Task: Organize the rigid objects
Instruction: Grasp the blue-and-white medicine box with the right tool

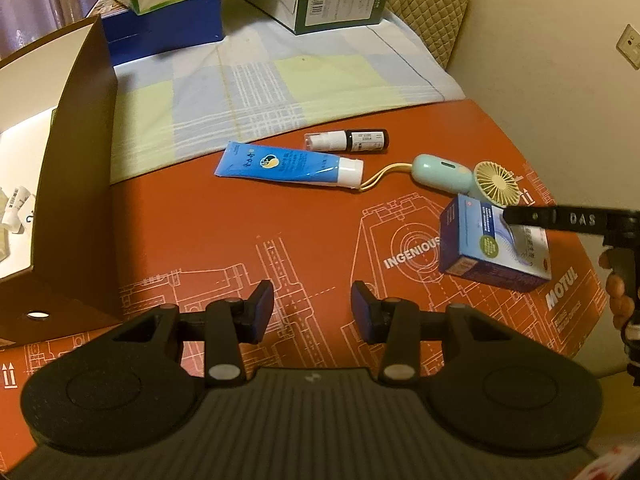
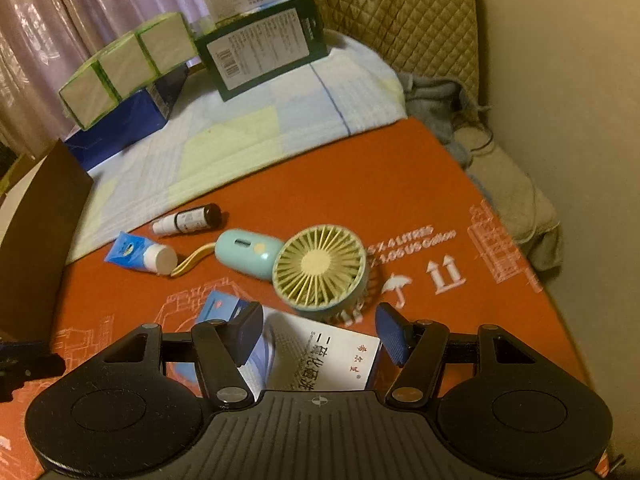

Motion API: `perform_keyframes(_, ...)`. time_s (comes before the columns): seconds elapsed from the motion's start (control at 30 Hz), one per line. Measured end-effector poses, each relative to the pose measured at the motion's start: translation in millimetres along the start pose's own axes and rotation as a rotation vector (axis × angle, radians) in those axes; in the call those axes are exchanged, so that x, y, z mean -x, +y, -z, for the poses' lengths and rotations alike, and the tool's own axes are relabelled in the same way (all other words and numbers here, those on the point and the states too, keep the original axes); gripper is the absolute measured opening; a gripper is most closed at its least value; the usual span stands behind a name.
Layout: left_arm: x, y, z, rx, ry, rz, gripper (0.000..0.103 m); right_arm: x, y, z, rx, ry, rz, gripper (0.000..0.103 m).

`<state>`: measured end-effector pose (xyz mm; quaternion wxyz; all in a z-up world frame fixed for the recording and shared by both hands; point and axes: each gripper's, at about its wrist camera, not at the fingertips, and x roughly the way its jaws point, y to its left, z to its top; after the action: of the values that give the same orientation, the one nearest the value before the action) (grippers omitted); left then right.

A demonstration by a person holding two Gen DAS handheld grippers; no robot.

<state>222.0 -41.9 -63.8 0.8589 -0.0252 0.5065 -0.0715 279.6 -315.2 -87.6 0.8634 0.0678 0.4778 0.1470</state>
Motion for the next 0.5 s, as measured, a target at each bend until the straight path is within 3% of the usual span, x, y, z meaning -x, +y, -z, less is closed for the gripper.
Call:
perform_keyframes(0.27, 0.1, 8.1, 5.6, -0.019, 0.013, 0.012, 0.038, 10.8, 27.7, 32.7, 0.022, 0.074, -0.060, 0.059)
perform_keyframes(0.5, -0.1, 15.0, 7.9, -0.039, 0.015, 0.020, 0.038, 17.5, 80.9, 47.0, 0.182, 0.086, -0.041, 0.059)
